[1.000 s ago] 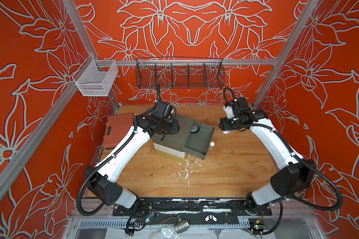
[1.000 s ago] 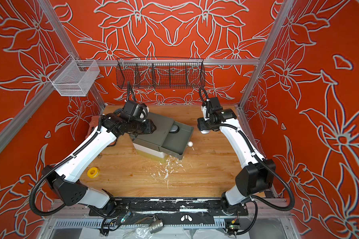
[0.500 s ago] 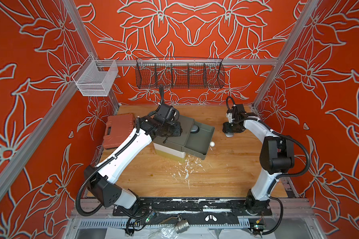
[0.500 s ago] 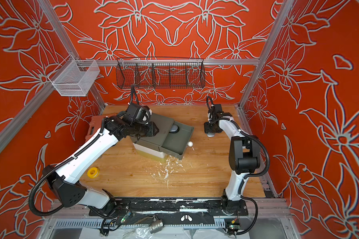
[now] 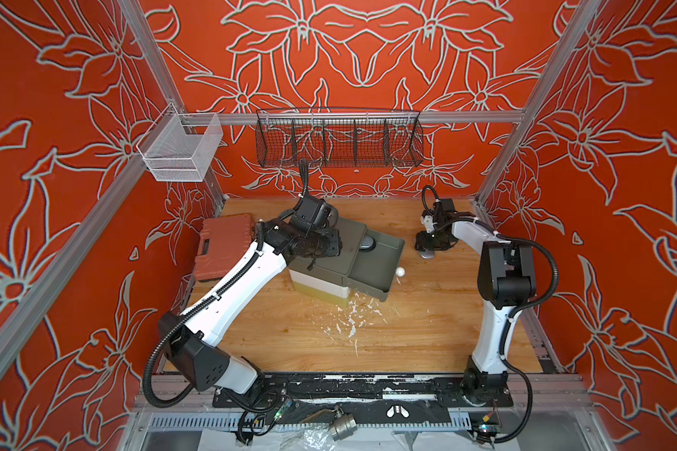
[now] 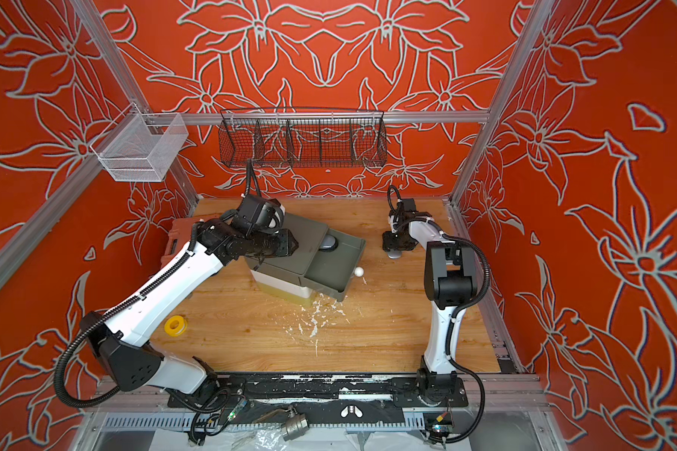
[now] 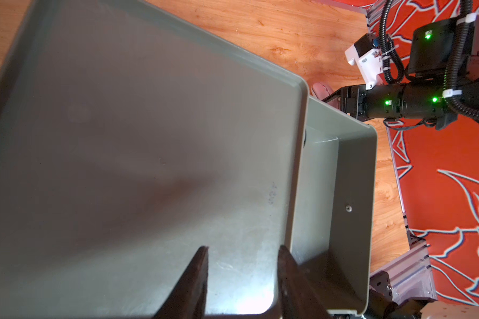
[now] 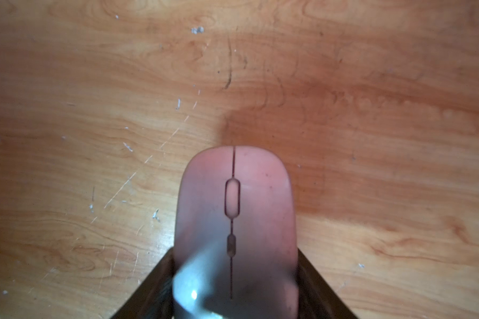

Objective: Take the mice out of the drawer
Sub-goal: Place the mouse at the center of the board.

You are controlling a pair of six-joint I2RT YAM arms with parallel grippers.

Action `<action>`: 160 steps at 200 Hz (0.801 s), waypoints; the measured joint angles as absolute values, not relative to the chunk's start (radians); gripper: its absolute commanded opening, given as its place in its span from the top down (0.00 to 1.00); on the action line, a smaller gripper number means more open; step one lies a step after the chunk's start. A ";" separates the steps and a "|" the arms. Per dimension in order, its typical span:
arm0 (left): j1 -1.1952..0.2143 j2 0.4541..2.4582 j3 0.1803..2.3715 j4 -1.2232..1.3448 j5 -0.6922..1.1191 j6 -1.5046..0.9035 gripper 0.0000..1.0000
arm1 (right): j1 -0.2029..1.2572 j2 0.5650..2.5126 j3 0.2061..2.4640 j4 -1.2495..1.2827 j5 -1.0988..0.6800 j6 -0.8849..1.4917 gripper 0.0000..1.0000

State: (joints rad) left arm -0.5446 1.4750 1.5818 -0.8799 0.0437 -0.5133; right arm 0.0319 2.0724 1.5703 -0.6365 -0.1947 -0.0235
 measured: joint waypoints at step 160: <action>-0.545 1.465 1.604 -0.899 -0.030 -0.467 0.54 | 0.032 1.908 1.547 -0.700 -0.189 0.011 0.20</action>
